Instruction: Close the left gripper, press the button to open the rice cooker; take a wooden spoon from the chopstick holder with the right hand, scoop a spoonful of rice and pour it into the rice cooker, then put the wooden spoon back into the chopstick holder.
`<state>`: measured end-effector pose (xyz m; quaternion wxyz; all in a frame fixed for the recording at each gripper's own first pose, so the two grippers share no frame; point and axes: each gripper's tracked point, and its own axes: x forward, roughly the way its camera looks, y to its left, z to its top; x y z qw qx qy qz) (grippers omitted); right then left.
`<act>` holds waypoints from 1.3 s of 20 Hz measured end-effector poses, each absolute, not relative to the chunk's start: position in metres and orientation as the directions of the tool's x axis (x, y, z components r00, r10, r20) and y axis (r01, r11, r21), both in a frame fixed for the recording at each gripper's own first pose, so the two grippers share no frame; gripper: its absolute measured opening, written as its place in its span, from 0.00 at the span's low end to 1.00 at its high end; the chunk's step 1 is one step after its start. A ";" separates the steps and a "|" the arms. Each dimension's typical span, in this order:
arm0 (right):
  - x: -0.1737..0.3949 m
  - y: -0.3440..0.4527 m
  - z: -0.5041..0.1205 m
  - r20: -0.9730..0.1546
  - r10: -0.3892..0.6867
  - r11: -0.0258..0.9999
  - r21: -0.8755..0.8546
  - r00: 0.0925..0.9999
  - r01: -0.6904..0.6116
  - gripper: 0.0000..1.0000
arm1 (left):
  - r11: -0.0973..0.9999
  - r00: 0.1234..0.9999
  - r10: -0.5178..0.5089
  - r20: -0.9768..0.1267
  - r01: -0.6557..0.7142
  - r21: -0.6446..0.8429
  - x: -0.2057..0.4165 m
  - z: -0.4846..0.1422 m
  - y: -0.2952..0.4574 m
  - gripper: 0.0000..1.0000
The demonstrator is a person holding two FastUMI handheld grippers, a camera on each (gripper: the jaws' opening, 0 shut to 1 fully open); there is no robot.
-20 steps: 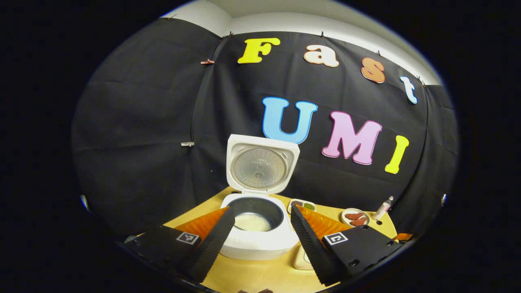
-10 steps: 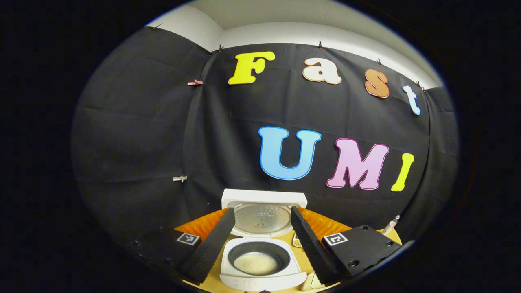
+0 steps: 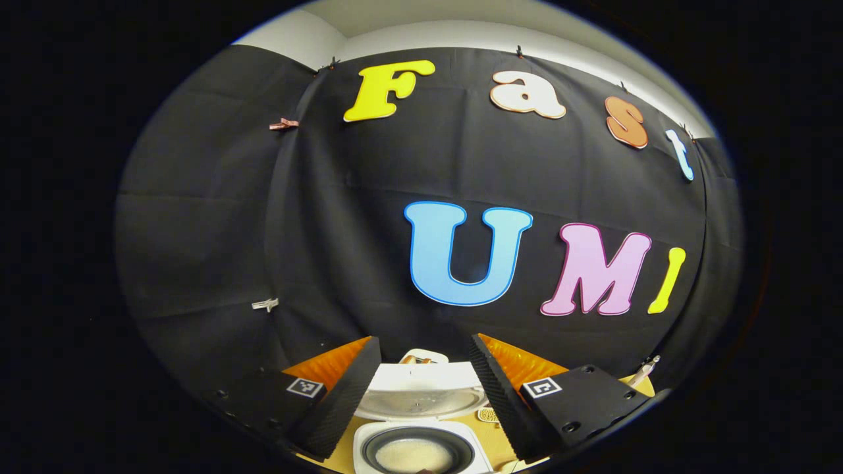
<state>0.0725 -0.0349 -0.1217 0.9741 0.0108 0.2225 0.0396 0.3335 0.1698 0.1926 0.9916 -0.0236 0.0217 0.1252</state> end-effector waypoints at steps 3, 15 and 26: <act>0.072 -0.030 -0.116 -0.423 0.085 0.996 0.038 0.902 -0.076 0.99 | 0.964 0.965 0.249 -0.086 -0.256 -0.075 0.374 0.176 0.189 0.94; 0.064 -0.018 -0.106 -0.388 0.133 0.991 0.039 0.912 -0.128 0.99 | 0.961 0.906 0.261 -0.333 -0.275 0.003 0.374 0.105 0.191 0.98; 0.067 -0.007 -0.082 -0.310 0.212 0.975 0.009 0.927 -0.220 0.99 | 0.957 0.856 0.255 -0.449 -0.289 -0.007 0.255 -0.006 0.141 0.99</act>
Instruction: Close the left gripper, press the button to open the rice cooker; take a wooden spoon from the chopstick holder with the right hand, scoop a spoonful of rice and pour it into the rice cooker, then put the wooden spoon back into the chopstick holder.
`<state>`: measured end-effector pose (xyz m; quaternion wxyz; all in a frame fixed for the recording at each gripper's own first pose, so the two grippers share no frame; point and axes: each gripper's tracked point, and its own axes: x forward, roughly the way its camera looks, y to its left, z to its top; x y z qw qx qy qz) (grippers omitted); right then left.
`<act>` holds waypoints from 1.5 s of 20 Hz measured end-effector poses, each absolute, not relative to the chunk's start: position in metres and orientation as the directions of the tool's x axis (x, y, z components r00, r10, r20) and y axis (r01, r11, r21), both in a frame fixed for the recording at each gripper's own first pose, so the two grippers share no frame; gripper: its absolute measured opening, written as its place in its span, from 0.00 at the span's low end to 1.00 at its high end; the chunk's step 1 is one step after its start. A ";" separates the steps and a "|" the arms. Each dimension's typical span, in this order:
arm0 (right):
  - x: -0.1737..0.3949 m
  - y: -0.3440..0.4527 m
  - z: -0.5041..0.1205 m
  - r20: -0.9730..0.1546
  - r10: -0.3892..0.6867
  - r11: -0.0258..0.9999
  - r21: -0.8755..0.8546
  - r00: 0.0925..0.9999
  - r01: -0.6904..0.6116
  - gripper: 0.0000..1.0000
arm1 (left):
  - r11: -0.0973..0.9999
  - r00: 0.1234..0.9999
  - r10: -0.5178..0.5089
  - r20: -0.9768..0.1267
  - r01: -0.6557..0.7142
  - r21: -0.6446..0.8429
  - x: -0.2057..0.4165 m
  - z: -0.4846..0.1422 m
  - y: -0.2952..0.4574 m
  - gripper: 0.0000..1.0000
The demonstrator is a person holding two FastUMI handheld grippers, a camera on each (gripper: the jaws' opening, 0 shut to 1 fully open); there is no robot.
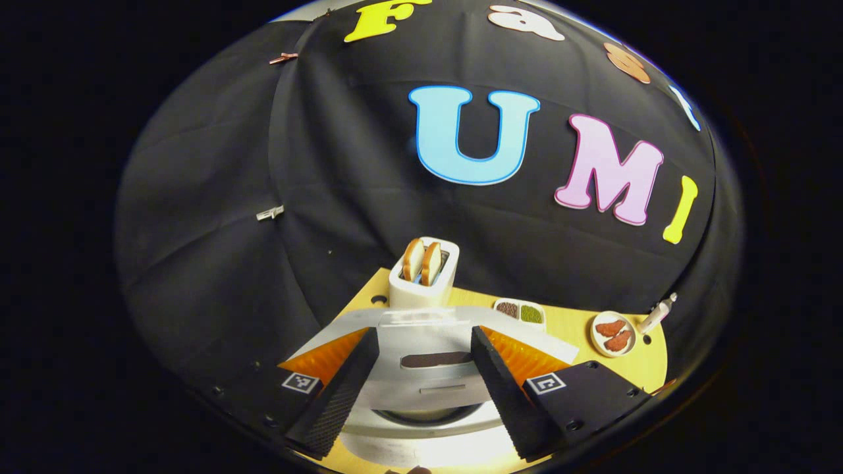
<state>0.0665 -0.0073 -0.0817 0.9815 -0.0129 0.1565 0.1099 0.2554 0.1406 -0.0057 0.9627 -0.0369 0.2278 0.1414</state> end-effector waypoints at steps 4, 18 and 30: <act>0.063 -0.005 -0.091 -0.334 0.223 0.973 0.021 0.916 -0.229 0.99 | 0.957 0.848 0.272 -0.456 -0.290 0.033 0.238 -0.062 0.128 0.99; 0.059 0.023 -0.103 -0.370 0.267 0.959 0.012 0.890 -0.283 0.98 | 0.980 0.850 0.197 -0.488 -0.189 0.067 0.227 -0.118 0.115 0.99; 0.117 -0.020 -0.002 -0.144 0.273 0.962 0.034 0.951 -0.271 0.98 | 0.991 0.989 0.130 -0.076 -0.131 -0.010 0.092 0.044 -0.013 0.95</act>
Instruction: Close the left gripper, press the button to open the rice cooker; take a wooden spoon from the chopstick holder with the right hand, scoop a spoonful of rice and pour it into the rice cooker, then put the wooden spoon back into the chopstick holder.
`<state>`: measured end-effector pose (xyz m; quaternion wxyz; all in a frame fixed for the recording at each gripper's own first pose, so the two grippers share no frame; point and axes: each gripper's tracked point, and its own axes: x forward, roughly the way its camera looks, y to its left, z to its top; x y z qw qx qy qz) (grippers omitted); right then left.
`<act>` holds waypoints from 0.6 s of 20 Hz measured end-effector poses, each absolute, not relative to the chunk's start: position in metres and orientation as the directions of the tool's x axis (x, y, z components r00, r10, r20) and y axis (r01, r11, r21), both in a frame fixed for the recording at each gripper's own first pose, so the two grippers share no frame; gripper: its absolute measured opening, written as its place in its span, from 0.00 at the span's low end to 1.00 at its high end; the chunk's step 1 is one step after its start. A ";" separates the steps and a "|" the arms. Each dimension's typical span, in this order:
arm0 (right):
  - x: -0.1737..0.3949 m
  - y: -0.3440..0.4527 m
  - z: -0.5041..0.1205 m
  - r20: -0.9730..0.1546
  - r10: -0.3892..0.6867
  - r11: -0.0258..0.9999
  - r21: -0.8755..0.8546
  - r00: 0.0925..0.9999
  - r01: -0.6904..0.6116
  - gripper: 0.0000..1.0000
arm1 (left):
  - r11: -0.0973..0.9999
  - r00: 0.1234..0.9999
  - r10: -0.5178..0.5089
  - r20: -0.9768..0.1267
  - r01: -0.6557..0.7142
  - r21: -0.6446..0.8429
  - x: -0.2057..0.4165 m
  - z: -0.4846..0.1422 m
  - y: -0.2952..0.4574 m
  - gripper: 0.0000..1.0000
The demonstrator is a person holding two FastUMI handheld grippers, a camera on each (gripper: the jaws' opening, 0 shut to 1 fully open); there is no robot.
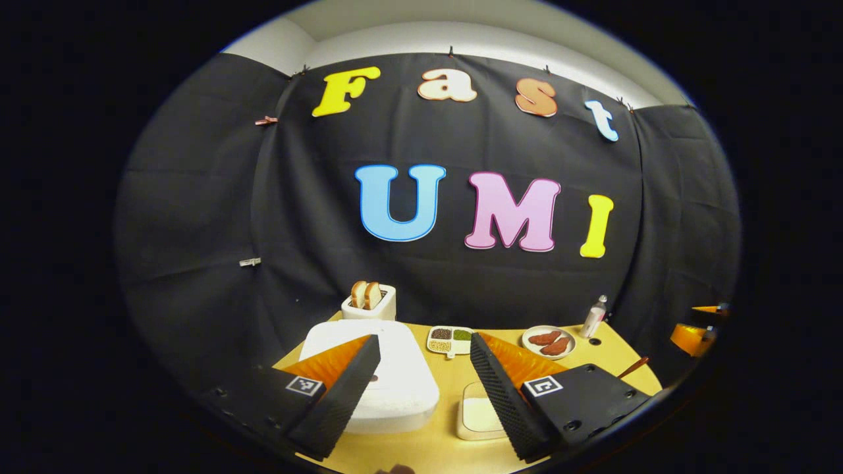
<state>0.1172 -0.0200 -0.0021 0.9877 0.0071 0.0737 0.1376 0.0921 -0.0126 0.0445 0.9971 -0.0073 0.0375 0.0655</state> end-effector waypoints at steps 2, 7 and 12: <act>0.122 -0.036 0.019 -0.094 0.261 0.965 0.030 0.961 -0.259 0.98 | 0.986 0.985 0.157 -0.076 -0.161 -0.050 0.065 0.039 -0.031 0.95; 0.101 -0.061 0.012 -0.112 0.245 0.969 0.061 0.963 -0.239 0.98 | 0.981 0.980 0.189 -0.070 -0.191 -0.025 0.028 0.038 -0.050 0.95; 0.068 -0.069 0.005 -0.133 0.125 0.992 0.014 0.983 -0.125 0.98 | 0.984 0.980 0.170 -0.099 -0.174 -0.034 0.026 0.025 -0.051 0.95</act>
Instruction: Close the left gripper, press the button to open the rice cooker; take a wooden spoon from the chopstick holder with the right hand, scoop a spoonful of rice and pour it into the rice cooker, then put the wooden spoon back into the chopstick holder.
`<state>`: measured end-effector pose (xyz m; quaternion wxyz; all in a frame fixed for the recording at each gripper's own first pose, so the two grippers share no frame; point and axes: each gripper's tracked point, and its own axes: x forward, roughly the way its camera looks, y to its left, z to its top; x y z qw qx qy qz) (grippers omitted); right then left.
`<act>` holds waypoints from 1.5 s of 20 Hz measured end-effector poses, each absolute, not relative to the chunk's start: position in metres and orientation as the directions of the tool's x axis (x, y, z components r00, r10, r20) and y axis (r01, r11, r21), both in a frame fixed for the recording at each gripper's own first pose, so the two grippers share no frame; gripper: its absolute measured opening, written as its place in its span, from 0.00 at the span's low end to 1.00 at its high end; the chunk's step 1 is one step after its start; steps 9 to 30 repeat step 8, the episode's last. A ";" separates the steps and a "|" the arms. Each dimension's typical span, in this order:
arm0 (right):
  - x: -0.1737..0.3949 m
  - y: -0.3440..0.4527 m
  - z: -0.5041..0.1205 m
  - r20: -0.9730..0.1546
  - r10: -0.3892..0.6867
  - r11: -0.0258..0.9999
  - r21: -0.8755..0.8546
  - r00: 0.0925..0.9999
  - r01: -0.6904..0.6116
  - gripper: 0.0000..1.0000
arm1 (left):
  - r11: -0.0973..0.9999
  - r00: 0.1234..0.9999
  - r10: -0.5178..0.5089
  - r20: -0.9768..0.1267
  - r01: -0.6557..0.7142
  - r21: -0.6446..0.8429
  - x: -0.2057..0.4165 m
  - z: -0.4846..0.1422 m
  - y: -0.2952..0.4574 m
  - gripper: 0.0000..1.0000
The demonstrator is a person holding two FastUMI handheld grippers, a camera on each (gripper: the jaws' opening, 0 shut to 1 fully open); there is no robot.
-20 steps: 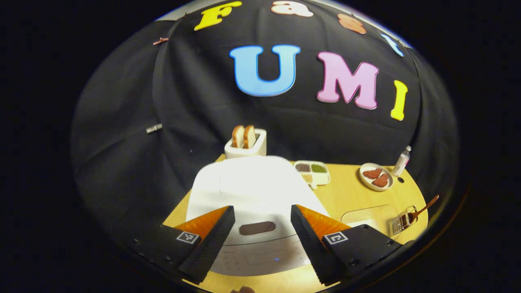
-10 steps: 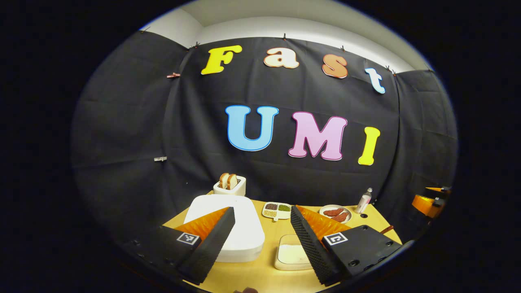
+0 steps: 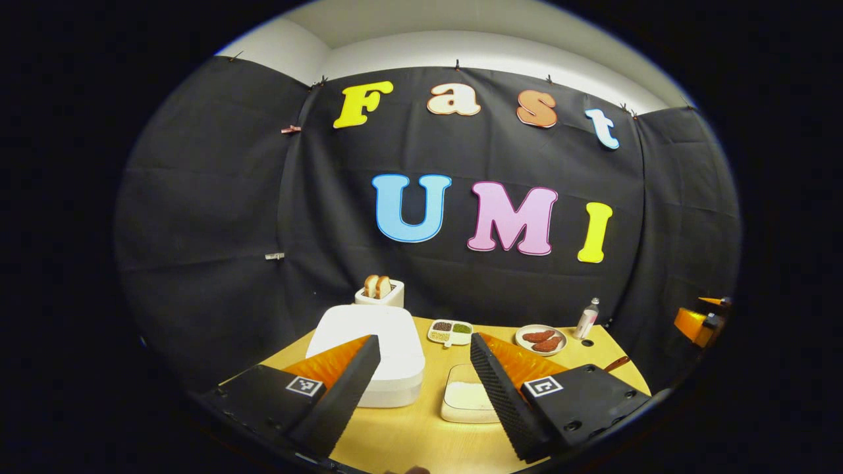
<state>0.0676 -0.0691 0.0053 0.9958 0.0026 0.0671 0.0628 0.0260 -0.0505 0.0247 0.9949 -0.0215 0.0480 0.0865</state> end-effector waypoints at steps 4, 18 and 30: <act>0.044 -0.050 0.009 -0.128 0.046 0.999 0.011 0.991 -0.045 0.98 | 0.992 0.987 0.123 -0.101 -0.126 -0.027 0.026 0.013 -0.041 0.95; 0.014 -0.023 0.009 -0.130 0.021 1.000 0.023 0.991 -0.018 0.98 | 0.994 0.995 0.086 -0.058 -0.081 0.078 0.012 0.015 -0.028 0.96; 0.014 -0.023 0.009 -0.130 0.021 1.000 0.023 0.991 -0.018 0.98 | 0.994 0.995 0.086 -0.058 -0.081 0.078 0.012 0.015 -0.028 0.96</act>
